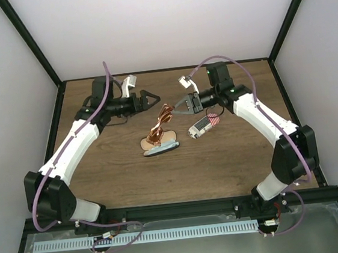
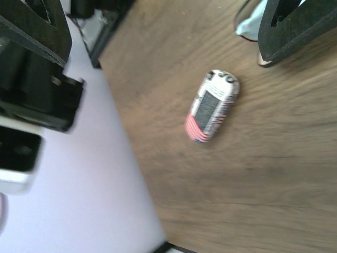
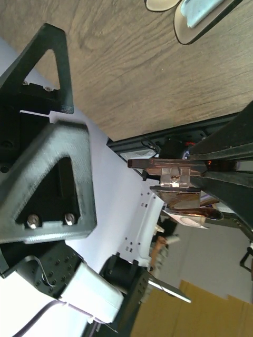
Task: Organize the sunglasses
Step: Fold the sunglasses.
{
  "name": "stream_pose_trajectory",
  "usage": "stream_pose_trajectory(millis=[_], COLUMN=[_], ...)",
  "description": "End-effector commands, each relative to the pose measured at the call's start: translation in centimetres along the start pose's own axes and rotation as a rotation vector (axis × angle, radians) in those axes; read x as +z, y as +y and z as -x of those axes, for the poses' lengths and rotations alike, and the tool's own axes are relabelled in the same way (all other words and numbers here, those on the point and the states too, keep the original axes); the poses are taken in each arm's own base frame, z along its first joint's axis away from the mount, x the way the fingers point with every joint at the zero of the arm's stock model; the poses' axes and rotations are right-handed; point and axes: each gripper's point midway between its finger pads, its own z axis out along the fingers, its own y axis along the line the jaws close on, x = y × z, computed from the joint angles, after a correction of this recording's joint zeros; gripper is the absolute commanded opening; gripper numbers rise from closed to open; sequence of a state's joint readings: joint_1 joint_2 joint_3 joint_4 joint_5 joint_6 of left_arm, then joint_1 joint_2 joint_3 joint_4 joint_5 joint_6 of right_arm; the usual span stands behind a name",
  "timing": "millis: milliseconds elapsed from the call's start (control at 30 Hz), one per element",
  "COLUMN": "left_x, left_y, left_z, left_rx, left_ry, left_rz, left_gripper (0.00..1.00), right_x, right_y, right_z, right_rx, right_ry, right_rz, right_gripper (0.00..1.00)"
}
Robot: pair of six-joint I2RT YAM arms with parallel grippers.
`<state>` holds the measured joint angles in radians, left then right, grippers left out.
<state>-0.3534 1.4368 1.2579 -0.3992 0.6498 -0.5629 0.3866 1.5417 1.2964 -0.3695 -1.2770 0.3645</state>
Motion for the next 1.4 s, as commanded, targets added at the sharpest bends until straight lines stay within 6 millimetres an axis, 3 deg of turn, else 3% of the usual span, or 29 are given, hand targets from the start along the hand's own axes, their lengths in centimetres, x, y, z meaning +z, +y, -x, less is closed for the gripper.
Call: stream_pose_trajectory(millis=[0,267,400,700,967,1233,1367], left_x=[-2.0,-3.8,-4.2,-2.2,-1.1,-0.3,-0.2], left_y=[-5.7,-6.2,-7.5,-7.2,-6.3,-6.0,-5.9], left_z=[-1.3,-0.6,-2.2,-6.8,-7.4,-7.3,-7.6], left_rx=[0.165,0.194,0.249,0.271,0.232,0.230,0.228], left_ry=[0.082,0.053,0.132,0.330,0.372,0.388,0.394], left_rz=[-0.272,-0.323,-0.416,-0.515,-0.528,-0.526,-0.524], left_gripper=[1.00,1.00,1.00,1.00,1.00,0.82,0.64], right_x=[-1.0,-2.6,-2.7,-2.4,-2.2,-0.7,-0.6], right_y=[1.4,-1.8,-1.2,-1.3,-1.4,-1.3,-1.5], right_z=[0.2,0.8,1.5,2.0,2.1,1.8,1.8], right_rx=[-0.090,-0.030,-0.041,-0.035,-0.031,-0.016,-0.014], right_ry=[0.035,-0.002,-0.002,0.005,0.007,0.045,0.045], right_rz=[0.123,0.072,0.100,0.101,0.085,0.100,0.096], right_gripper=[0.01,0.01,0.01,0.01,0.01,0.01,0.01])
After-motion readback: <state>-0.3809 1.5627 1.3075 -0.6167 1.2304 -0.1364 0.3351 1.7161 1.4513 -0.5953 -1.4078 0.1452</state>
